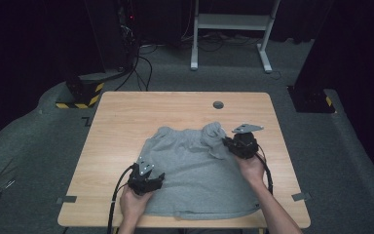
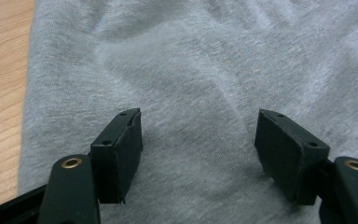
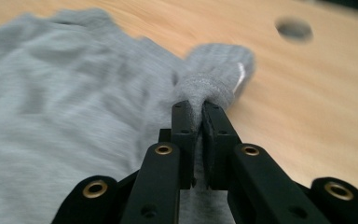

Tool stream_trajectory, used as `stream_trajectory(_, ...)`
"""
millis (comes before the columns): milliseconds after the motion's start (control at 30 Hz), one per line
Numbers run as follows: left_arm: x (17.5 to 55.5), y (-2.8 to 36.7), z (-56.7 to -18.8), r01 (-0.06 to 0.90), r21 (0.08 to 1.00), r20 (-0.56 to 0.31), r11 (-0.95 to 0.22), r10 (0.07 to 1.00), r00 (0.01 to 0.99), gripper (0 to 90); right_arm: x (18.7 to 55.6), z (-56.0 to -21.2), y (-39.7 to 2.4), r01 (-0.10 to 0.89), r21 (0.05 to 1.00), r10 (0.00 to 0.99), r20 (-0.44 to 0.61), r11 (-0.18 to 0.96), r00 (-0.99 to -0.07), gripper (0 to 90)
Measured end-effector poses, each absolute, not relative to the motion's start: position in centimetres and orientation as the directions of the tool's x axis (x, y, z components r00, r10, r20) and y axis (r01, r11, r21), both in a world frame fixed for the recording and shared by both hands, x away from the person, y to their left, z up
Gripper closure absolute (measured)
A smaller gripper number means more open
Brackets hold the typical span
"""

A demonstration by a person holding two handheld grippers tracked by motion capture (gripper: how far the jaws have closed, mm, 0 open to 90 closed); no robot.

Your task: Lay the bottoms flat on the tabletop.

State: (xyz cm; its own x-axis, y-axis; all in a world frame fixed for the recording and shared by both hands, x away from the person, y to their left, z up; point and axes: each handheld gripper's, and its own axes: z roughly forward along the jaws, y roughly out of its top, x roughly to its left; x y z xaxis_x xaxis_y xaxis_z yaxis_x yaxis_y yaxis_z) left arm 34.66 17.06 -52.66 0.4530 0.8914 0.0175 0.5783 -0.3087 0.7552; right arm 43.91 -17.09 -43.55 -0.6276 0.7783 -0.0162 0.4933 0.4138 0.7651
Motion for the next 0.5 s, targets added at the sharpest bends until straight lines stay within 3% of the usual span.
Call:
stream_trajectory(133,34.7,17.0,-52.7,0.578,0.756,0.018,-0.306,0.893,0.449,32.3,41.0,-43.5,-13.4,0.409,0.772,0.696,-0.058,0.486,-0.716,83.8)
stream_trajectory(200,34.7,17.0,-52.7,0.578,0.756,0.018,-0.306,0.893,0.449,32.3,40.0,-44.9,-11.7,0.397,0.733,0.648,-0.077,0.552,-0.758,82.8)
stream_trajectory(267,34.7,17.1,-52.7,0.579,0.755,0.018,-0.307,0.893,0.449,32.3,39.6,-47.2,-9.8,0.41,0.656,0.586,-0.061,0.634,-0.808,76.1)
stream_trajectory(300,34.7,17.1,-52.7,0.579,0.755,0.018,-0.307,0.893,0.449,32.3,39.6,-47.2,-9.8,0.41,0.656,0.586,-0.061,0.634,-0.808,76.1)
stream_trajectory(367,34.7,17.0,-52.7,0.579,0.756,0.019,-0.307,0.893,0.449,32.3,39.4,-48.8,-9.3,0.412,0.639,0.554,-0.026,0.649,-0.832,60.8)
stream_trajectory(467,34.7,17.0,-52.7,0.579,0.755,0.018,-0.307,0.893,0.449,32.3,39.0,-48.2,-10.1,0.413,0.677,0.57,-0.012,0.609,-0.822,55.4)
stream_trajectory(500,34.7,17.0,-52.7,0.579,0.756,0.019,-0.307,0.893,0.449,32.3,38.6,-47.0,-11.4,0.41,0.729,0.599,-0.001,0.548,-0.801,53.7)
